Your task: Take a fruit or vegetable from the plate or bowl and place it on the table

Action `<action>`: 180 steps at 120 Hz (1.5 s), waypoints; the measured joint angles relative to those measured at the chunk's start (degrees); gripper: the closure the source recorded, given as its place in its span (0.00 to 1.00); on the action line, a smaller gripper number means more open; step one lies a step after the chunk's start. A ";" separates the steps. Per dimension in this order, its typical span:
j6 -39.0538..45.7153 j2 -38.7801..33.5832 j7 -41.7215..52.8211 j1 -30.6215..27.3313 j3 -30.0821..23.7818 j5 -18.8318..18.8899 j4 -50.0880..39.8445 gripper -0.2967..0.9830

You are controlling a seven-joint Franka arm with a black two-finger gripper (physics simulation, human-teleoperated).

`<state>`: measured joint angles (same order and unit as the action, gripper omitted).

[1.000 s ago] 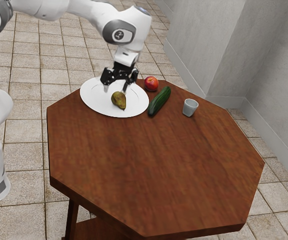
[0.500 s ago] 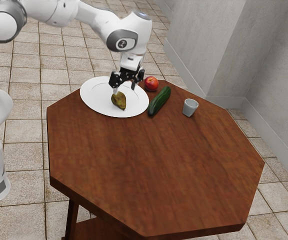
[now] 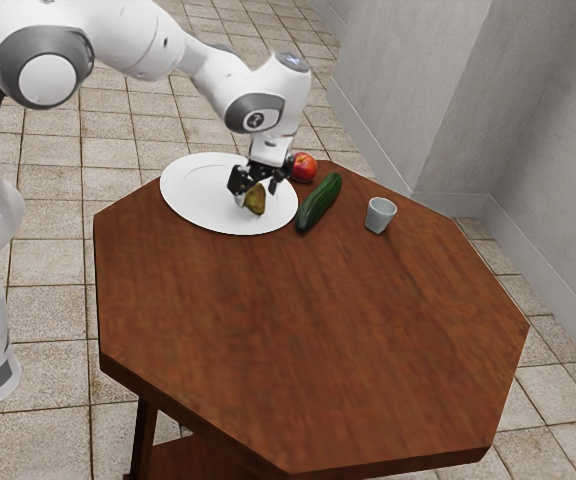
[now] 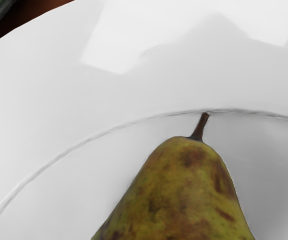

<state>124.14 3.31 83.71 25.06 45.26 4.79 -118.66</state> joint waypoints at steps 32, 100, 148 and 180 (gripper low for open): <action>1.80 1.68 -0.83 -1.48 -0.04 -3.22 0.21 0.48; -27.14 -0.99 -7.77 15.11 -8.22 -4.90 19.99 0.52; -18.81 -3.84 -16.02 33.25 -8.46 -5.05 11.19 0.44; -13.28 -2.98 -20.19 44.90 -6.76 -5.33 10.48 0.28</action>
<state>110.86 0.33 63.52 69.95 38.50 -0.54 -108.18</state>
